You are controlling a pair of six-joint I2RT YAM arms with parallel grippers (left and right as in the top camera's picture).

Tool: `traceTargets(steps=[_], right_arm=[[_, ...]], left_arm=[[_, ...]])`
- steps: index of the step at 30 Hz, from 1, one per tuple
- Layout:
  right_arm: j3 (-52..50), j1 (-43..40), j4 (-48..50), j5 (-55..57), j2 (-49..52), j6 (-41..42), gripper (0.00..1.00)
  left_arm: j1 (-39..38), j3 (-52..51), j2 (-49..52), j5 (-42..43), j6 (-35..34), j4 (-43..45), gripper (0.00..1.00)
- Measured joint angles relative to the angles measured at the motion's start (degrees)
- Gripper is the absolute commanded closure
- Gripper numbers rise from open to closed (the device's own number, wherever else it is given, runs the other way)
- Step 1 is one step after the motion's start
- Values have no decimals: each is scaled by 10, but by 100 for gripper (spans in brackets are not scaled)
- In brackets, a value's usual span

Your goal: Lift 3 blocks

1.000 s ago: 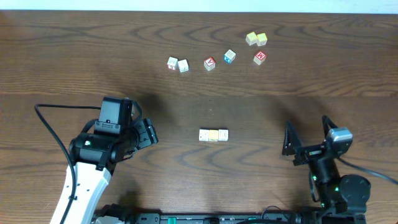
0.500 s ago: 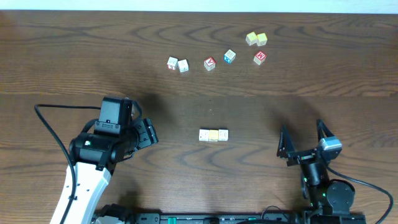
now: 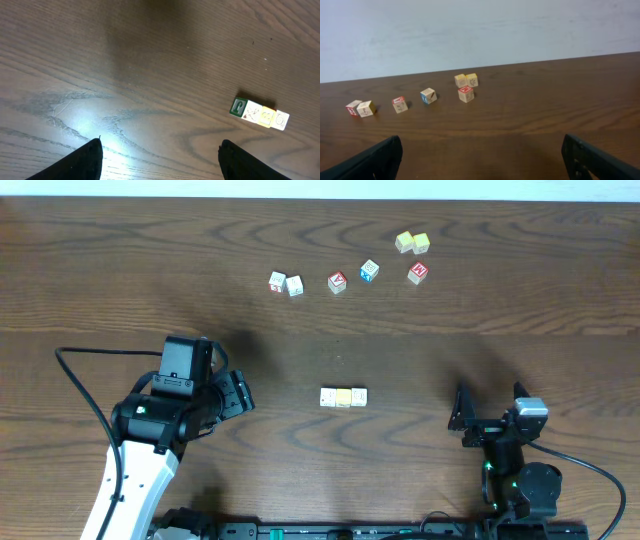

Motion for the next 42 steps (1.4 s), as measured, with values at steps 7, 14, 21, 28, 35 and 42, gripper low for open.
traceTargets(steps=[7, 14, 21, 28, 35, 42], right_arm=[[0, 0, 0, 3, 0, 0, 1], [0, 0, 0, 3, 0, 0, 1], [0, 0, 0, 3, 0, 0, 1], [0, 0, 0, 3, 0, 0, 1], [0, 0, -1, 5, 0, 0, 1], [0, 0, -1, 9, 0, 0, 1]], left_arm=[[0, 0, 0, 0, 0, 0, 25], [0, 0, 0, 0, 0, 0, 25], [0, 0, 0, -1, 0, -38, 25], [2, -5, -37, -10, 51, 4, 25], [50, -95, -205, 9, 184, 78, 25], [96, -204, -427, 12, 252, 128, 25]])
